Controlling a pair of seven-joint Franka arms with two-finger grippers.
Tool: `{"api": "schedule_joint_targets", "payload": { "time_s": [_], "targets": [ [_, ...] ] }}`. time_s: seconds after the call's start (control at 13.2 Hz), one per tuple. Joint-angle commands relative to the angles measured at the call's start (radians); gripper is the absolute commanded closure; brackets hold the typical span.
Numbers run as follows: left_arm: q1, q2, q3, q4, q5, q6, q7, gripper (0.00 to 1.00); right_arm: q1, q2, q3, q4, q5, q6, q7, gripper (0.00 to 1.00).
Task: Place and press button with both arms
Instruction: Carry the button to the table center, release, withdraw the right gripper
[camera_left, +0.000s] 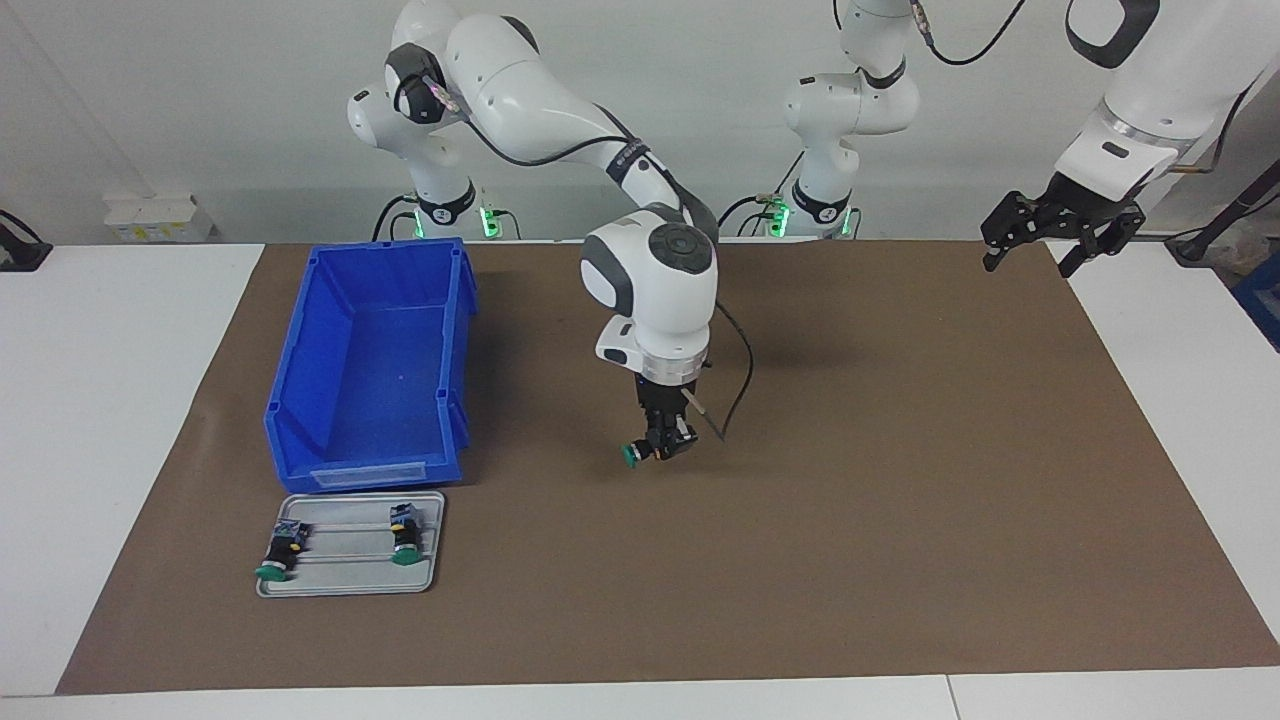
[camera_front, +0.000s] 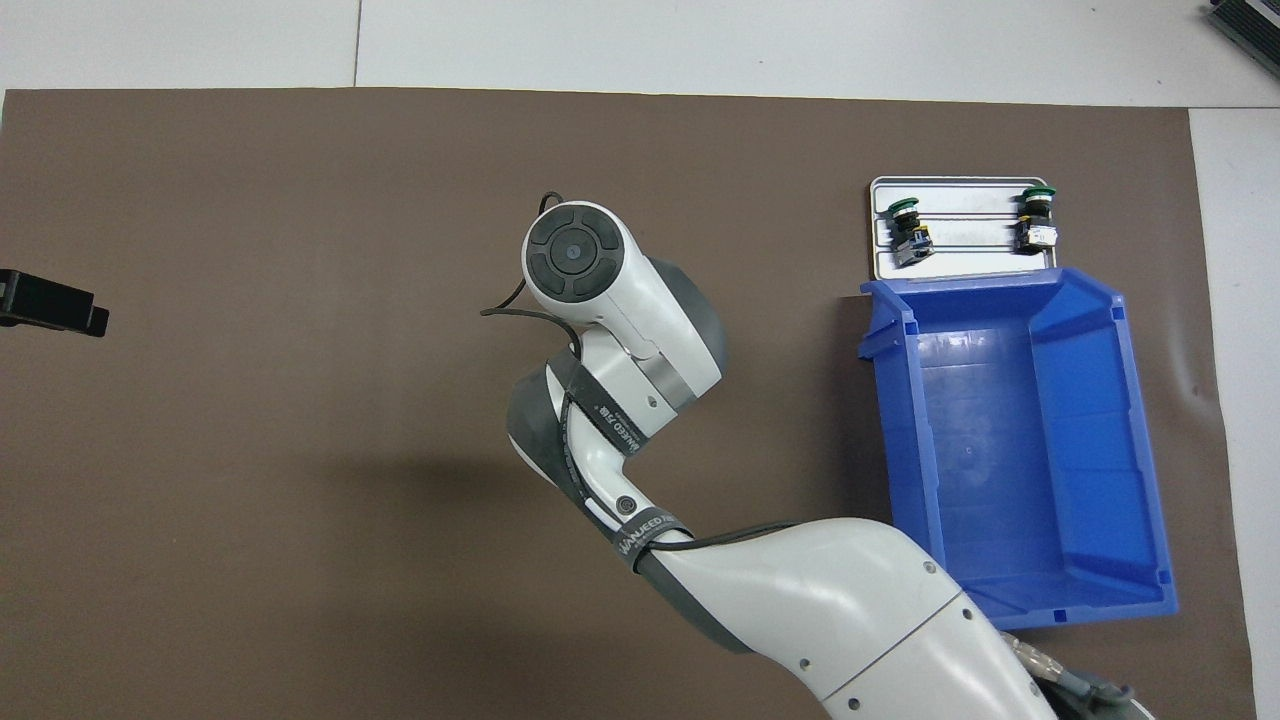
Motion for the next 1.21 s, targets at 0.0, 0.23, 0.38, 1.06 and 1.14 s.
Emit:
{"api": "schedule_joint_targets", "payload": {
  "time_s": [0.0,0.23,0.38,1.06,1.14],
  "targets": [
    [0.008,-0.026,-0.008,-0.031,0.018,-0.001,-0.009,0.0,0.014,0.05,0.006,0.01,-0.005,0.007,0.082,0.92],
    [0.008,-0.026,-0.008,-0.029,0.018,0.0,-0.009,0.0,0.045,0.096,0.003,0.021,-0.027,0.002,0.115,0.37],
    [0.008,-0.026,-0.009,-0.029,0.018,0.0,-0.009,0.0,0.031,0.089,0.006,0.052,-0.019,-0.036,0.113,0.12],
    [-0.008,-0.026,-0.011,-0.031,0.018,0.014,-0.012,0.0,-0.232,-0.227,0.047,0.15,0.102,-0.506,-0.404,0.04],
    [-0.007,-0.025,-0.014,-0.026,0.018,0.025,-0.006,0.0,-0.259,-0.259,0.047,0.152,0.097,-0.583,-0.528,0.04]
  ]
}}
